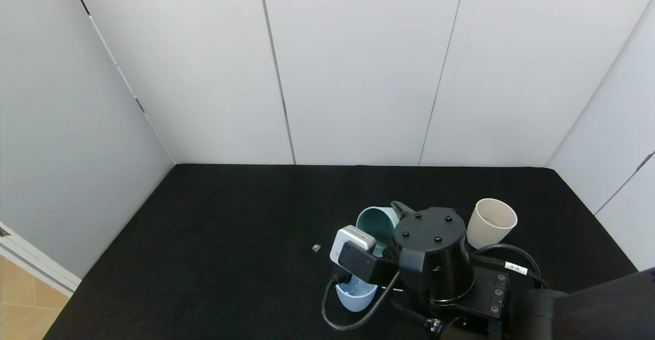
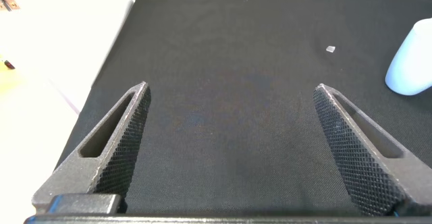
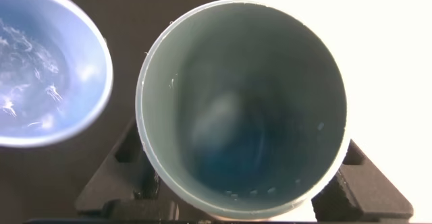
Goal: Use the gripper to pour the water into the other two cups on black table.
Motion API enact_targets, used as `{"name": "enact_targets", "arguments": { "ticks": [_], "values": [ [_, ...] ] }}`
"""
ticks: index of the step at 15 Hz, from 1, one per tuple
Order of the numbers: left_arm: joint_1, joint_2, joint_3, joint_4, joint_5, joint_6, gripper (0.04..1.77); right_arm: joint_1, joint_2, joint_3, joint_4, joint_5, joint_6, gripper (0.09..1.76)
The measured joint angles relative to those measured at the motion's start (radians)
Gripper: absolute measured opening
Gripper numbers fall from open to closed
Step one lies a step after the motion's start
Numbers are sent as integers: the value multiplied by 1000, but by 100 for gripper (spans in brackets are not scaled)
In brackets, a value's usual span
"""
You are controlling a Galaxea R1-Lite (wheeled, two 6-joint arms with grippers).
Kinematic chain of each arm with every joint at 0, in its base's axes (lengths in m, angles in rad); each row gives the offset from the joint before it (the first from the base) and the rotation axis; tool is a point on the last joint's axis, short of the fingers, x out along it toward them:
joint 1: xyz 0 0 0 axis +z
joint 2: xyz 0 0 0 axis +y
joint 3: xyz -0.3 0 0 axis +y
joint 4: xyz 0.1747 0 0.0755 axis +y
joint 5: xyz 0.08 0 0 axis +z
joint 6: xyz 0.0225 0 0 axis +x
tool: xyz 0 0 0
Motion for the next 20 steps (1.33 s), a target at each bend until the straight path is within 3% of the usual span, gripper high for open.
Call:
{"name": "enact_targets", "arguments": {
  "ticks": [3, 8, 13, 20],
  "values": [
    [0, 2, 0, 0, 0, 0, 172, -11, -5, 1, 10, -3, 150, 120],
    [0, 9, 0, 0, 0, 0, 172, -130, -71, 48, 9, 16, 179, 120],
    [0, 4, 0, -1, 0, 0, 172, -329, -152, 89, 8, 111, 212, 120],
    [0, 4, 0, -1, 0, 0, 172, -705, -228, 116, 6, 338, 177, 120]
  ]
}}
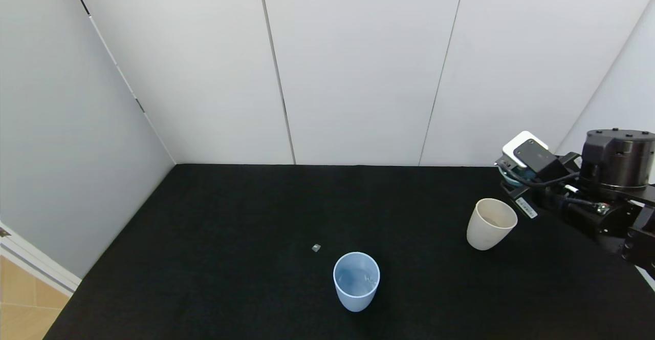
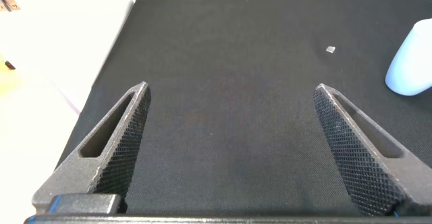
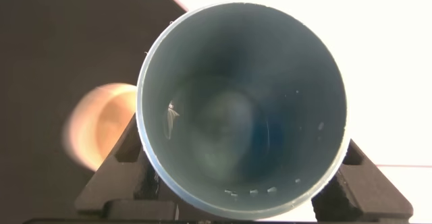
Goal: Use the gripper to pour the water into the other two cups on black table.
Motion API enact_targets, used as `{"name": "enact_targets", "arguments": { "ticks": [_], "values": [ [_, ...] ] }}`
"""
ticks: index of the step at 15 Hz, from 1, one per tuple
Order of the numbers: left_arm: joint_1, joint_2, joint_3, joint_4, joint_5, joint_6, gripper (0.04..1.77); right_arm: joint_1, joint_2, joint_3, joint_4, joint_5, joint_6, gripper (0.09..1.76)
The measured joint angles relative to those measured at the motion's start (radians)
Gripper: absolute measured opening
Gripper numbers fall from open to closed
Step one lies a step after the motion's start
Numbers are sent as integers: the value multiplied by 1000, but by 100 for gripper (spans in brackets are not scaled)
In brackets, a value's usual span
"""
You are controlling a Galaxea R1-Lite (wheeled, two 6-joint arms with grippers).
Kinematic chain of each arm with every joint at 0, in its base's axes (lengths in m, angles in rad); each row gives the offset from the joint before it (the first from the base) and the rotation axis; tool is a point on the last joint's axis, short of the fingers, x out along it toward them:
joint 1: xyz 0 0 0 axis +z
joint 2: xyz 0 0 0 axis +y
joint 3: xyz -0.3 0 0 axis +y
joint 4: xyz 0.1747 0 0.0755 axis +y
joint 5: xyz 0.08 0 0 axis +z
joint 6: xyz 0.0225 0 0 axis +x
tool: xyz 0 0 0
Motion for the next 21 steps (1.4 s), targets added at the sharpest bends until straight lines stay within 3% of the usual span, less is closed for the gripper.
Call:
{"name": "enact_targets", "arguments": {
  "ticks": [3, 6, 21],
  "values": [
    [0, 0, 0, 0, 0, 0, 172, -113, -2, -5, -6, 73, -44, 120],
    [0, 0, 0, 0, 0, 0, 172, -151, 0, -1, -7, 86, -91, 120],
    [0, 0, 0, 0, 0, 0, 172, -146, 86, -10, -11, 75, -460, 120]
  ]
}}
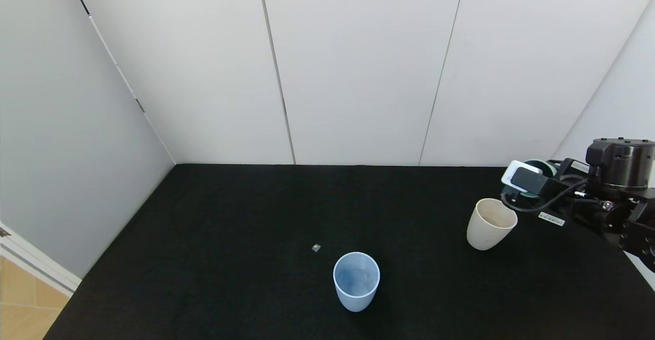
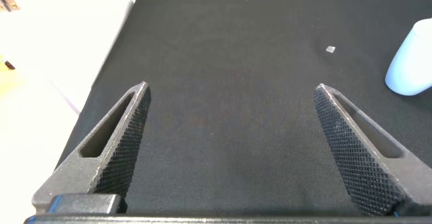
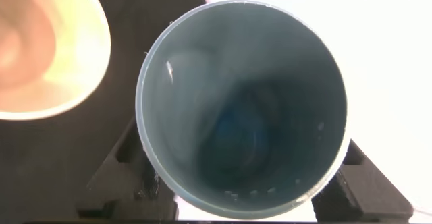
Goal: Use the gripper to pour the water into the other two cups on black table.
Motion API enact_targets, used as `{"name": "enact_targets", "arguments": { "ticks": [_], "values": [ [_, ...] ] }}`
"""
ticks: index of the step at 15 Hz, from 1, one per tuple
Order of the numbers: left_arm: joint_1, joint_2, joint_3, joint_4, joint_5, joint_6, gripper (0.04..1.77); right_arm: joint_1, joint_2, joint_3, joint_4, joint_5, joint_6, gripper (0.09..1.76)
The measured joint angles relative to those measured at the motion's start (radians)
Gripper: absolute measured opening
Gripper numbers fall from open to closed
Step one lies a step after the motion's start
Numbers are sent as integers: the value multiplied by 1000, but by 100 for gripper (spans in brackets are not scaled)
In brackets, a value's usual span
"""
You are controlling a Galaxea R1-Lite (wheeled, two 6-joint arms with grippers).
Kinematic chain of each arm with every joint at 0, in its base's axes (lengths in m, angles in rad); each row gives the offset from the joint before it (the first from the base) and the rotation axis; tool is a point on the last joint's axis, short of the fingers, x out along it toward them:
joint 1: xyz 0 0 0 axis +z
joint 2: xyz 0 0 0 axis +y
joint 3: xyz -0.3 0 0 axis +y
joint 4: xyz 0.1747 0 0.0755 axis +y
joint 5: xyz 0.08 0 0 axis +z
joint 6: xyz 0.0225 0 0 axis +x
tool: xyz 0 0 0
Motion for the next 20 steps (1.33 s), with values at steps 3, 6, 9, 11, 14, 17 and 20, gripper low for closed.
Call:
{"name": "enact_targets", "arguments": {
  "ticks": [3, 6, 9, 11, 14, 17, 20],
  "values": [
    [0, 0, 0, 0, 0, 0, 172, -9, 10, -7, 0, 0, -76, 120],
    [0, 0, 0, 0, 0, 0, 172, -14, 14, -12, 1, 0, -128, 120],
    [0, 0, 0, 0, 0, 0, 172, -22, 19, -20, 0, -1, -177, 120],
    [0, 0, 0, 0, 0, 0, 172, -25, 25, -24, 0, 0, -204, 120],
    [0, 0, 0, 0, 0, 0, 172, -26, 35, -29, 0, -1, -235, 120],
    [0, 0, 0, 0, 0, 0, 172, -22, 38, -37, -3, -24, -273, 120],
    [0, 0, 0, 0, 0, 0, 172, -11, 38, -41, -20, -32, -313, 120]
  ]
}}
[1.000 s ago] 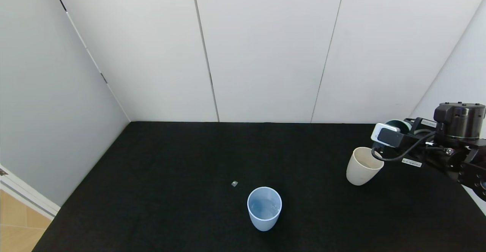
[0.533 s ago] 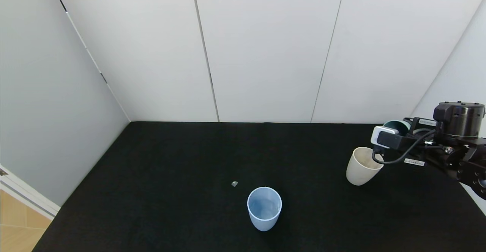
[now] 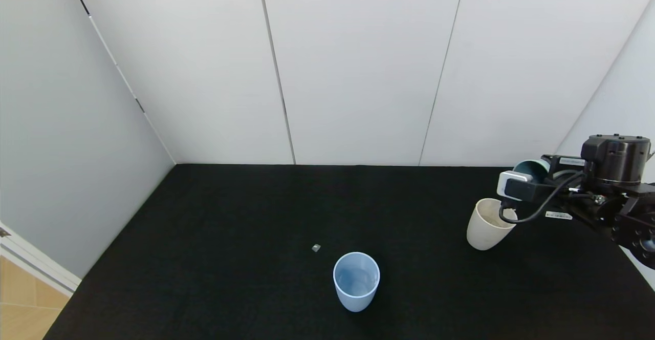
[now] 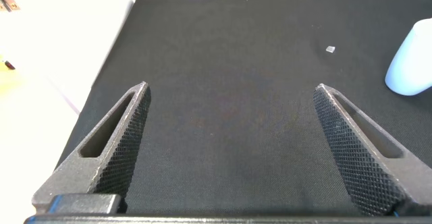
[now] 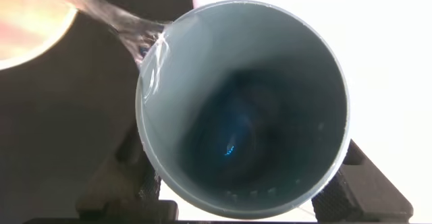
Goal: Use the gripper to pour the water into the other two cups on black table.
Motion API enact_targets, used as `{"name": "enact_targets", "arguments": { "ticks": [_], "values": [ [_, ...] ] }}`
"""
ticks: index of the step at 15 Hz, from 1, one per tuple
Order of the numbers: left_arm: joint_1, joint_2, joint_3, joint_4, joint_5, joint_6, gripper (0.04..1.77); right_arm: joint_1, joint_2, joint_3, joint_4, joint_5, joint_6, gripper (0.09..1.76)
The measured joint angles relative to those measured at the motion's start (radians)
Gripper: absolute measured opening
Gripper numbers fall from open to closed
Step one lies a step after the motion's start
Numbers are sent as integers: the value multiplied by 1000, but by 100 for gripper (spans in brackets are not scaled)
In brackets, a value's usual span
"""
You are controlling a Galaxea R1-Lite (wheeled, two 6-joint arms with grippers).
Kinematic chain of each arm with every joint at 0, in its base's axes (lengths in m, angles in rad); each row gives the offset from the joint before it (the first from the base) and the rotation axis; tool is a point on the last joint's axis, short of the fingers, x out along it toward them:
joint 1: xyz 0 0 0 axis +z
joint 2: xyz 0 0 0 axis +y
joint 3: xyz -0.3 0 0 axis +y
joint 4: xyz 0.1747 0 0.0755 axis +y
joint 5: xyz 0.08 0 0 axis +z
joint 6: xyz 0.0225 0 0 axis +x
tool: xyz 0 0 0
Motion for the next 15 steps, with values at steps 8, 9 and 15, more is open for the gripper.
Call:
{"name": "enact_targets", "arguments": {
  "ticks": [8, 9, 15],
  "values": [
    [0, 0, 0, 0, 0, 0, 172, 6, 0, -2, -16, 0, -50, 120],
    [0, 0, 0, 0, 0, 0, 172, 7, 0, -1, -24, 1, -49, 120],
    [0, 0, 0, 0, 0, 0, 172, 14, -7, 26, -21, 9, 70, 120]
  ]
}}
